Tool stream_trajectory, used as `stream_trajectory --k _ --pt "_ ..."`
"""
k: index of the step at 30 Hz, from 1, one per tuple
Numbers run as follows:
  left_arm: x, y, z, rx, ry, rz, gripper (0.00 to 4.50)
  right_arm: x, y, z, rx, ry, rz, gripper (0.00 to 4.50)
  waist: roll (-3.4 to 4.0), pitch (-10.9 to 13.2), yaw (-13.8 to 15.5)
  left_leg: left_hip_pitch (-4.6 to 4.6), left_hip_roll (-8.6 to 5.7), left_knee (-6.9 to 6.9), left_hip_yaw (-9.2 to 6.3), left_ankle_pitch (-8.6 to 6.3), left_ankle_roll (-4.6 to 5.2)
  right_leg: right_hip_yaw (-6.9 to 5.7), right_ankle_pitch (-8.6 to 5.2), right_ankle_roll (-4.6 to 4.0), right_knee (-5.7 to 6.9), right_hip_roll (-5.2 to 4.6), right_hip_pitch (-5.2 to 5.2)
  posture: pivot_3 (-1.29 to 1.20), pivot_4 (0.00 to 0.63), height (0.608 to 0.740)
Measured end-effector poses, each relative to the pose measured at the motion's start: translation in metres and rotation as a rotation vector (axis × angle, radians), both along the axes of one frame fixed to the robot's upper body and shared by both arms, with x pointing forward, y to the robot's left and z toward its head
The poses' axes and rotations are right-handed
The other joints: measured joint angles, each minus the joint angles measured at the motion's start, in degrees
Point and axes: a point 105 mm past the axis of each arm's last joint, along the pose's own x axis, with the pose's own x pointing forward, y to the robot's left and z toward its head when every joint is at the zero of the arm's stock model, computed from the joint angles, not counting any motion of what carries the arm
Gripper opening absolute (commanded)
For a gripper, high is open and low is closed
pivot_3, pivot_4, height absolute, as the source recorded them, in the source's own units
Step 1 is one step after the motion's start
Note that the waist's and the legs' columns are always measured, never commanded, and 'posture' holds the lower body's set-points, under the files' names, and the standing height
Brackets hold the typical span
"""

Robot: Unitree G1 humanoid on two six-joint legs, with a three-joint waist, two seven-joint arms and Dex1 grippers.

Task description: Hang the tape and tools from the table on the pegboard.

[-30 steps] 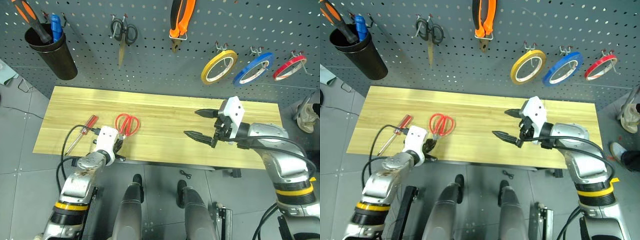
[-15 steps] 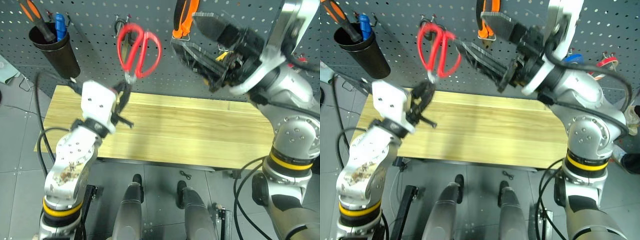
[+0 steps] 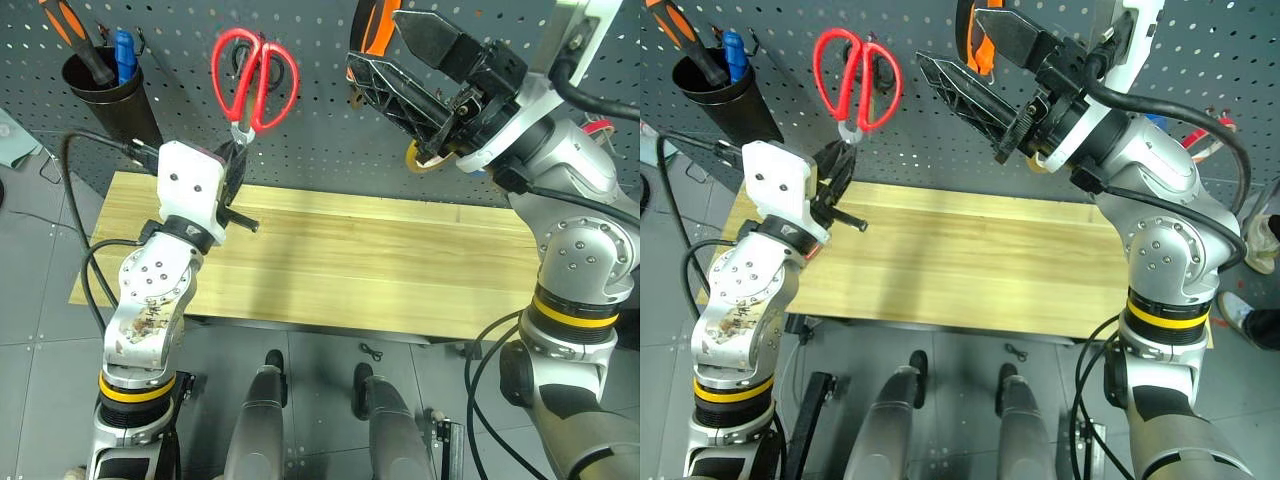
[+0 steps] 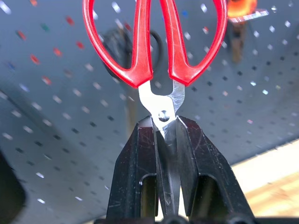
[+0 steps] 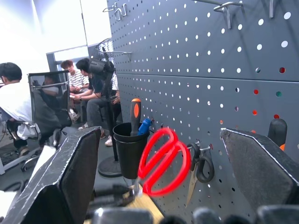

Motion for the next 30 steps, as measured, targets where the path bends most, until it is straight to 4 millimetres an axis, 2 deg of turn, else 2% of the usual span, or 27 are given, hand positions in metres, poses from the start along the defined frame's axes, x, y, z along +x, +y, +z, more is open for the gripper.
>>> stream_trajectory --k 2,3,5,10,11,14,16,17,19,23,25,28,30 --pt "0.006 0.003 -0.007 -0.007 0.038 0.014 0.1 0.0 0.0 0.0 -0.002 0.001 -0.003 4.5 0.0 0.0 -0.1 0.0 0.0 0.06 0.0 0.0 0.0 0.01 0.01 0.0 0.05 0.01 0.0 0.06 0.34 0.74" --pt "0.008 0.005 -0.009 -0.011 0.048 0.022 1.13 0.001 0.0 0.0 -0.002 0.001 -0.008 4.5 0.0 0.0 -0.2 0.0 0.0 0.09 -0.01 0.0 0.0 0.01 0.01 0.0 0.09 0.01 0.0 0.06 0.34 0.74" --pt "0.012 0.006 -0.009 -0.012 0.055 0.026 1.9 0.001 -0.001 0.0 -0.004 0.001 -0.018 4.5 0.0 0.0 -0.2 0.0 0.0 0.13 -0.02 0.0 0.0 0.01 0.01 0.0 0.14 0.01 0.0 0.07 0.348 0.74" --pt "0.014 0.006 -0.011 -0.012 0.06 0.025 4.23 0.003 -0.003 -0.003 -0.015 0.008 -0.03 4.5 0.0 0.0 -0.2 0.01 0.0 0.18 -0.03 0.01 0.01 0.02 0.02 0.0 0.23 0.01 0.0 0.07 0.358 0.74" --pt "0.014 0.007 -0.014 -0.012 0.067 0.028 4.37 0.003 -0.002 -0.003 -0.016 0.008 -0.029 4.5 0.0 0.0 -0.2 0.01 0.0 0.18 -0.03 0.01 0.01 0.03 0.02 0.0 0.24 0.01 0.0 0.08 0.364 0.74" --pt "0.009 0.016 -0.041 -0.01 0.148 0.054 4.37 0.003 0.0 -0.005 -0.021 0.013 -0.023 4.5 0.01 0.0 -0.7 0.03 0.01 0.17 -0.03 0.01 0.02 0.07 0.01 -0.01 0.34 0.02 -0.01 0.08 0.377 0.74" --pt "0.005 0.031 -0.07 -0.023 0.247 0.094 4.37 0.004 0.006 -0.01 -0.019 0.022 -0.007 4.5 0.01 0.0 -1.1 0.09 0.03 0.18 -0.03 0.01 0.02 0.07 -0.01 -0.03 0.49 0.03 -0.01 0.1 0.395 0.74" --pt "0.004 0.036 -0.08 -0.027 0.286 0.112 4.37 0.006 0.007 -0.015 -0.026 0.036 -0.005 4.5 0.01 0.0 -1.1 0.11 0.03 0.17 -0.04 0.01 0.02 0.07 -0.04 -0.06 0.55 0.03 -0.04 0.1 0.399 0.74" --pt "0.003 0.055 -0.101 -0.026 0.373 0.166 4.37 0.012 0.018 -0.044 -0.115 0.1 0.003 4.5 0.01 0.0 -1.1 0.15 0.06 0.18 -0.08 0.01 0.01 0.05 -0.12 -0.06 0.65 0.07 -0.05 0.12 0.415 0.74" --pt "0.007 0.099 -0.11 0.04 0.452 0.273 4.37 0.01 0.046 -0.114 -0.318 0.248 0.081 4.5 0.03 0.0 -0.6 0.16 0.08 0.18 -0.08 0.04 0.04 0.07 -0.38 -0.17 0.66 0.08 -0.12 0.15 0.438 0.74" --pt "0.01 0.117 -0.113 0.063 0.492 0.301 4.37 0.008 0.054 -0.135 -0.371 0.286 0.103 4.5 0.07 0.0 -0.4 0.15 0.08 0.18 -0.06 0.04 0.04 0.12 -0.42 -0.25 0.67 0.07 -0.16 0.16 0.457 0.74" --pt "0.023 0.13 -0.118 0.07 0.569 0.266 4.37 0.008 0.067 -0.143 -0.427 0.278 0.121 4.5 0.14 0.1 0.1 0.15 0.11 0.15 -0.07 0.02 0.0 0.1 -0.44 -0.29 0.68 0.09 -0.24 0.17 0.485 0.74" --pt "0.034 0.135 -0.118 0.067 0.593 0.238 4.37 0.01 0.075 -0.14 -0.439 0.263 0.12 4.5 0.15 0.3 0.4 0.11 0.18 0.15 -0.07 0.02 0.0 0.1 -0.42 -0.33 0.67 0.13 -0.3 0.17 0.508 0.74"
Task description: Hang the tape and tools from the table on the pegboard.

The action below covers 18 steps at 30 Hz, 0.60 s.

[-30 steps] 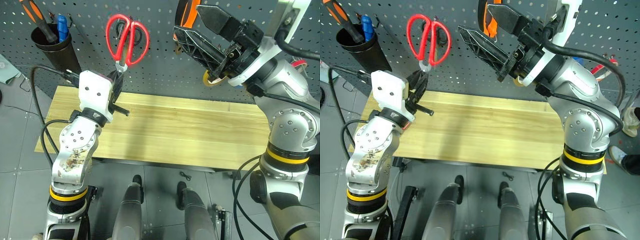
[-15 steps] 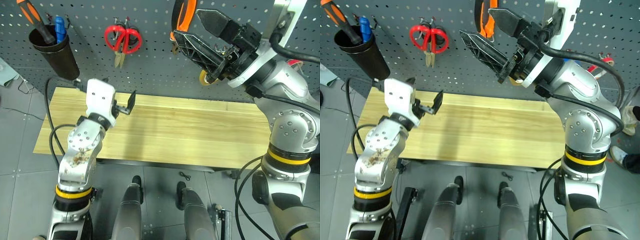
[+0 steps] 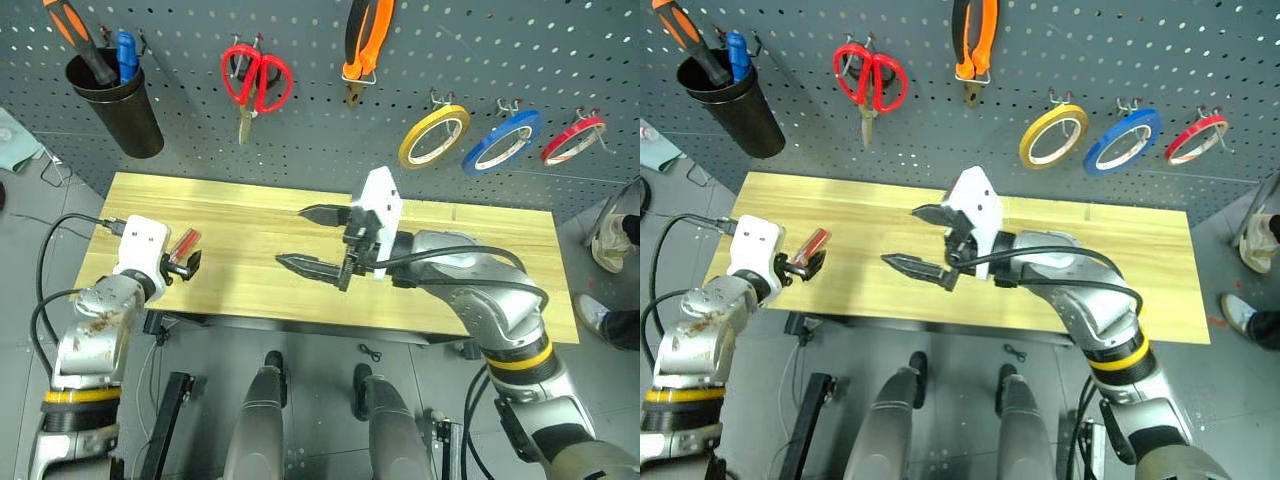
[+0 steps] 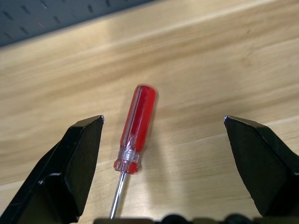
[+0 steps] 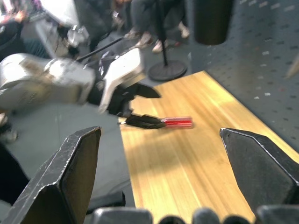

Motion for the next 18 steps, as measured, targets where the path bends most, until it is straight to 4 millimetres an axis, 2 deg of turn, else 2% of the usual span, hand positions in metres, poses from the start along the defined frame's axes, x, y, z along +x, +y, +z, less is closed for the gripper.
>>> stream_trajectory --k 6,10,14,17,18 --pt "0.026 0.007 0.001 -0.024 0.036 -0.037 4.37 0.011 -0.001 0.008 0.003 -0.027 -0.044 4.5 0.0 1.1 1.1 -0.06 0.02 -0.01 0.0 0.05 0.07 -0.03 -0.14 -0.22 0.17 0.01 -0.07 0.17 0.563 0.74" --pt "0.038 0.012 -0.005 -0.027 0.064 -0.05 4.37 0.016 -0.008 0.01 0.004 -0.01 -0.082 4.5 -0.01 1.8 1.1 -0.32 0.02 -0.03 0.0 0.06 0.08 -0.02 -0.03 -0.15 0.37 0.01 -0.45 0.16 0.561 0.74" --pt "0.04 0.015 -0.015 -0.042 0.1 -0.052 4.37 0.02 -0.018 0.012 -0.002 -0.004 -0.131 4.5 0.0 1.8 0.9 -0.41 0.02 -0.06 -0.01 0.06 0.08 -0.02 0.02 -0.05 0.44 0.03 -0.6 0.15 0.548 0.74" --pt "0.038 0.014 -0.024 -0.057 0.137 -0.066 3.63 0.021 -0.024 0.016 -0.002 -0.011 -0.155 4.5 0.0 1.8 0.7 -0.41 0.04 -0.06 -0.01 0.06 0.07 -0.02 0.0 -0.03 0.44 0.04 -0.61 0.14 0.55 0.74" --pt "0.037 0.013 -0.026 -0.059 0.147 -0.074 3.16 0.021 -0.025 0.016 -0.006 -0.006 -0.16 4.5 0.0 1.8 0.7 -0.41 0.06 -0.07 -0.01 0.07 0.06 -0.02 -0.02 -0.02 0.44 0.05 -0.61 0.14 0.55 0.74"
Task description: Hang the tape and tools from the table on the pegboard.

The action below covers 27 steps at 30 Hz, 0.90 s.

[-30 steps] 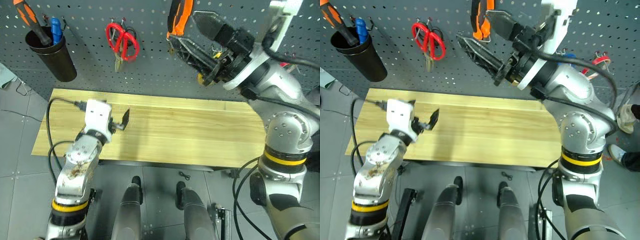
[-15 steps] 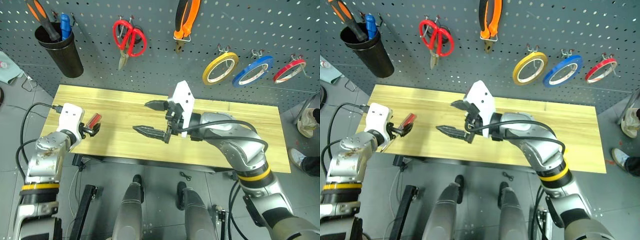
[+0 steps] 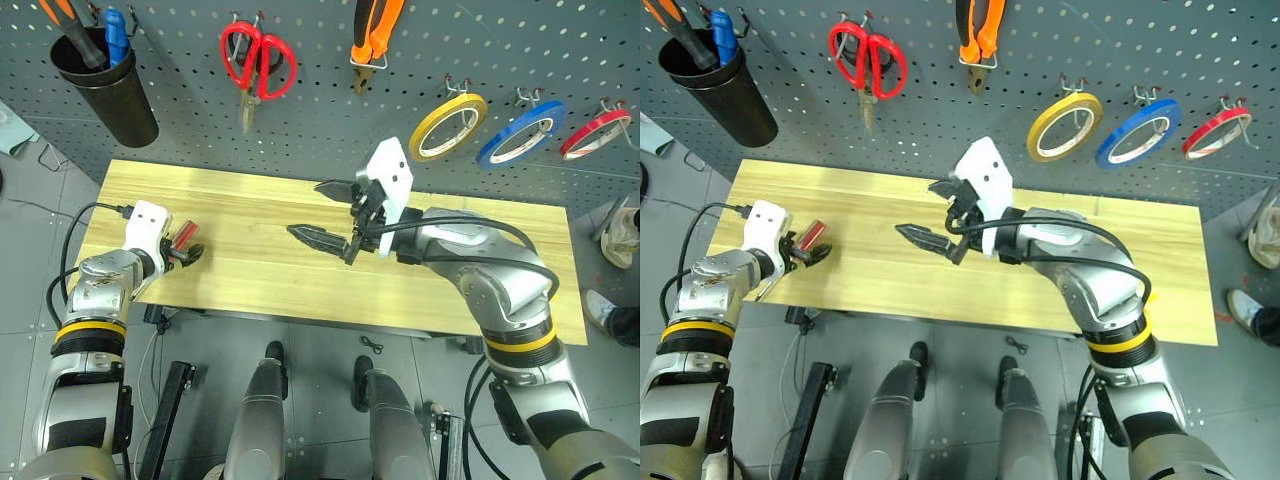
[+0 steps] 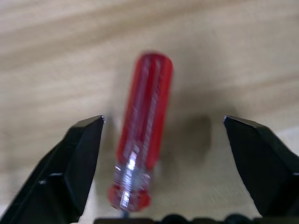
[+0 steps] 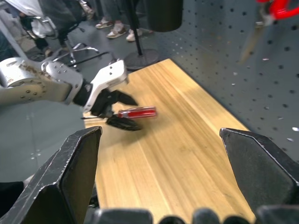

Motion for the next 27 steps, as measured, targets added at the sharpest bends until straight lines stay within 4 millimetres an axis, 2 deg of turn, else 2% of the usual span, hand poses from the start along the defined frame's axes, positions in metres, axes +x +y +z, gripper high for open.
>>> stream_trajectory --k 5,6,13,16,19,21,24,25,27 --pt "-0.003 0.001 -0.003 -0.022 0.032 0.018 0.87 0.0 -0.001 0.004 -0.011 -0.014 -0.001 4.5 0.09 0.3 0.0 0.0 0.03 -0.01 0.01 0.0 -0.01 0.01 -0.36 -0.09 -0.01 0.0 -0.01 0.15 0.571 0.74" --pt "-0.004 0.001 -0.003 -0.024 0.034 0.021 0.7 0.001 0.0 0.007 -0.013 -0.023 -0.001 4.5 0.15 0.3 0.0 0.0 0.02 0.0 0.0 0.0 -0.01 0.01 -0.36 -0.09 -0.01 0.0 -0.01 0.15 0.569 0.74" --pt "-0.014 0.001 -0.006 -0.031 0.038 0.031 0.7 0.005 -0.001 0.004 -0.02 -0.011 -0.003 4.5 0.2 0.4 0.1 0.01 0.03 -0.14 0.0 0.0 -0.01 -0.02 -0.25 0.13 -0.02 0.03 -0.04 0.16 0.51 0.74" --pt "-0.026 -0.014 0.003 0.002 -0.009 -0.04 0.7 0.004 -0.006 0.003 0.0 0.0 -0.003 4.5 0.19 0.4 0.2 -0.06 0.08 -0.17 0.01 0.02 -0.06 -0.04 -0.22 0.14 -0.17 0.05 -0.04 0.16 0.477 0.74" --pt "-0.047 -0.042 0.027 0.029 -0.092 -0.127 0.7 -0.006 -0.019 0.01 0.044 -0.009 0.027 4.5 0.17 0.3 0.6 -0.29 0.1 -0.19 -0.02 0.05 -0.12 -0.13 0.05 -0.15 -0.31 0.03 -0.1 0.16 0.456 0.74" --pt "-0.057 -0.058 0.053 0.048 -0.18 -0.158 0.7 -0.014 -0.025 0.018 0.079 -0.028 0.056 4.5 0.15 0.3 0.8 -0.31 0.1 -0.18 -0.03 0.05 -0.13 -0.18 0.04 -0.11 -0.34 0.05 -0.1 0.18 0.448 0.74" --pt "-0.068 -0.081 0.103 0.077 -0.376 -0.15 0.7 -0.019 -0.031 0.038 0.187 -0.042 0.087 4.5 0.11 0.3 1.1 -0.3 0.11 -0.15 -0.04 0.11 -0.21 -0.15 0.02 0.23 -0.36 0.11 -0.09 0.22 0.431 0.74" --pt "-0.069 -0.084 0.112 0.084 -0.413 -0.151 0.7 -0.019 -0.032 0.043 0.206 -0.051 0.092 4.5 0.11 0.3 1.0 -0.3 0.12 -0.15 -0.03 0.13 -0.24 -0.14 0.05 0.24 -0.36 0.13 -0.1 0.23 0.42 0.74" --pt "-0.065 -0.089 0.152 0.101 -0.563 -0.099 0.7 -0.017 -0.031 0.067 0.299 -0.078 0.101 4.5 0.07 0.3 1.0 -0.34 0.17 -0.14 -0.09 0.26 -0.32 -0.16 0.21 0.26 -0.35 0.25 -0.15 0.25 0.393 0.74"
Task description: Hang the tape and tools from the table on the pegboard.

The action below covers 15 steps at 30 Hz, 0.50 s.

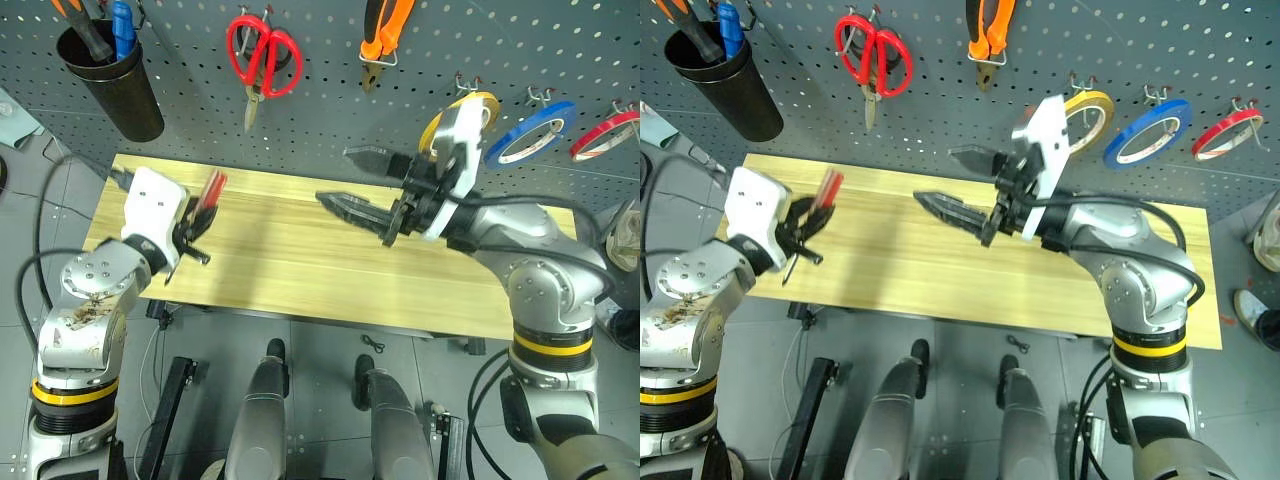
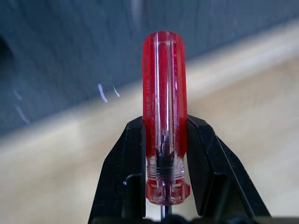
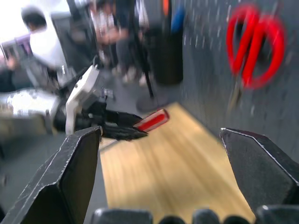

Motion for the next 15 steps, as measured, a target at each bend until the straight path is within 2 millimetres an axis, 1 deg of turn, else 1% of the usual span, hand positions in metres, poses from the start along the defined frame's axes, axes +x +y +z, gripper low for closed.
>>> stream_trajectory --k 2,4,6,8,10,14,15 --pt "0.001 0.0 0.053 -0.005 -0.188 0.06 0.7 0.001 0.002 0.032 0.096 -0.046 0.006 4.5 -0.05 -0.1 0.0 -0.02 0.02 -0.02 -0.06 0.16 -0.02 -0.01 0.14 0.04 -0.01 0.06 -0.02 0.25 0.381 0.74" --pt "-0.003 0.002 0.101 0.006 -0.358 0.102 0.7 0.0 0.003 0.056 0.169 -0.093 0.009 4.5 -0.17 -0.4 0.1 -0.02 -0.01 -0.03 -0.04 0.18 -0.04 0.0 0.15 0.06 -0.1 0.04 0.02 0.25 0.372 0.74" --pt "-0.004 0.004 0.134 -0.003 -0.473 0.138 0.7 0.002 0.002 0.07 0.215 -0.113 0.005 4.5 -0.2 -0.7 0.5 -0.02 -0.03 -0.07 -0.02 0.19 -0.03 0.0 0.14 0.09 -0.2 0.01 0.05 0.25 0.362 0.74" --pt "0.0 0.004 0.157 -0.023 -0.547 0.16 0.7 0.003 0.005 0.076 0.238 -0.12 0.009 4.5 -0.21 -0.7 1.0 -0.04 -0.05 -0.16 0.0 0.2 -0.03 -0.01 0.19 0.01 -0.2 0.0 0.04 0.24 0.356 0.74" --pt "0.007 0.004 0.171 -0.03 -0.592 0.173 0.7 0.005 0.005 0.076 0.244 -0.121 0.004 4.5 -0.21 -0.7 1.4 -0.1 -0.07 -0.18 -0.01 0.24 -0.1 -0.1 0.34 -0.22 -0.11 -0.04 0.02 0.23 0.347 0.74" --pt "0.024 0.01 0.19 -0.052 -0.651 0.186 0.7 0.008 0.003 0.078 0.257 -0.132 -0.026 4.5 -0.22 -0.7 1.8 -0.21 -0.08 -0.2 -0.02 0.28 -0.15 -0.19 0.39 -0.21 -0.03 -0.06 0.02 0.23 0.347 0.74" --pt "0.027 0.012 0.195 -0.061 -0.667 0.192 0.7 0.009 0.002 0.078 0.258 -0.137 -0.039 4.5 -0.23 -0.7 1.9 -0.2 -0.09 -0.21 -0.02 0.28 -0.15 -0.18 0.4 -0.19 -0.04 -0.06 0.02 0.19 0.339 0.74"
